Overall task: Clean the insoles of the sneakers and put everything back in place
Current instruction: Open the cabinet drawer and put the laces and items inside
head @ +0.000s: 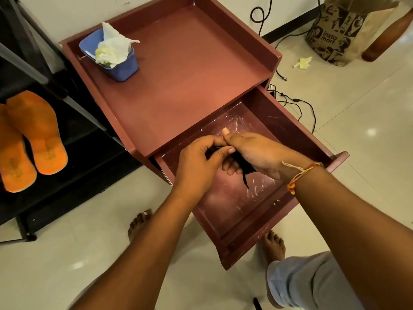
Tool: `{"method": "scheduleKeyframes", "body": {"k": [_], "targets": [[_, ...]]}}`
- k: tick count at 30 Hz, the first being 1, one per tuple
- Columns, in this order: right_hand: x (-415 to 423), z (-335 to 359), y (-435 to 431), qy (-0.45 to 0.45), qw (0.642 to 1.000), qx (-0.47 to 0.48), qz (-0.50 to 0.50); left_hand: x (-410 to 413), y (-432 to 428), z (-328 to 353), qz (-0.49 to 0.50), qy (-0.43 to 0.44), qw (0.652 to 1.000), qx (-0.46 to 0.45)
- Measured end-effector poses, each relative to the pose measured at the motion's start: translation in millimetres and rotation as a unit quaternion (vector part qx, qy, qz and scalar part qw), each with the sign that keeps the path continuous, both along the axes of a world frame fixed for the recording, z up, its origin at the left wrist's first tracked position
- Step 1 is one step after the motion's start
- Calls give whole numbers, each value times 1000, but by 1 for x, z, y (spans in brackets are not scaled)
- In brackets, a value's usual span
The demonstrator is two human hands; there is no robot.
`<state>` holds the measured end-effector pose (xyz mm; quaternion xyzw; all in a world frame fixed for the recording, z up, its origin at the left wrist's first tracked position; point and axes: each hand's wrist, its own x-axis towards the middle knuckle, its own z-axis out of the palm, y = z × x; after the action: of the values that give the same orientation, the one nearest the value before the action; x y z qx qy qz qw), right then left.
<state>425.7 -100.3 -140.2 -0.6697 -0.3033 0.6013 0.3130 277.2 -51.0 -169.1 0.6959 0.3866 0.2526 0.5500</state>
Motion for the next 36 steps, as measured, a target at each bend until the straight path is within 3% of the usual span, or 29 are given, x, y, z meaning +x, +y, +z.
{"method": "scheduleKeyframes", "body": {"k": [6, 12, 19, 24, 31, 34, 36], "targets": [[0, 1, 1, 99, 993, -54, 32, 3, -2, -2, 34, -47, 991, -118], [5, 2, 1, 146, 984, -76, 72, 3, 0, 1, 2, -98, 946, -309], [7, 3, 0, 127, 983, -106, 79, 1, 3, -4, 17, -33, 980, -194], [4, 4, 0, 123, 986, -113, 3, -1, 9, -7, 20, -13, 990, -141], [8, -3, 4, 23, 992, -42, -119, -2, 12, -10, 54, -2, 990, -132], [18, -9, 1, -80, 992, 5, -96, -3, 14, -11, 84, -15, 984, -154], [22, -11, 1, -94, 993, 44, -57, -3, 14, -10, 104, -21, 979, -172]]}}
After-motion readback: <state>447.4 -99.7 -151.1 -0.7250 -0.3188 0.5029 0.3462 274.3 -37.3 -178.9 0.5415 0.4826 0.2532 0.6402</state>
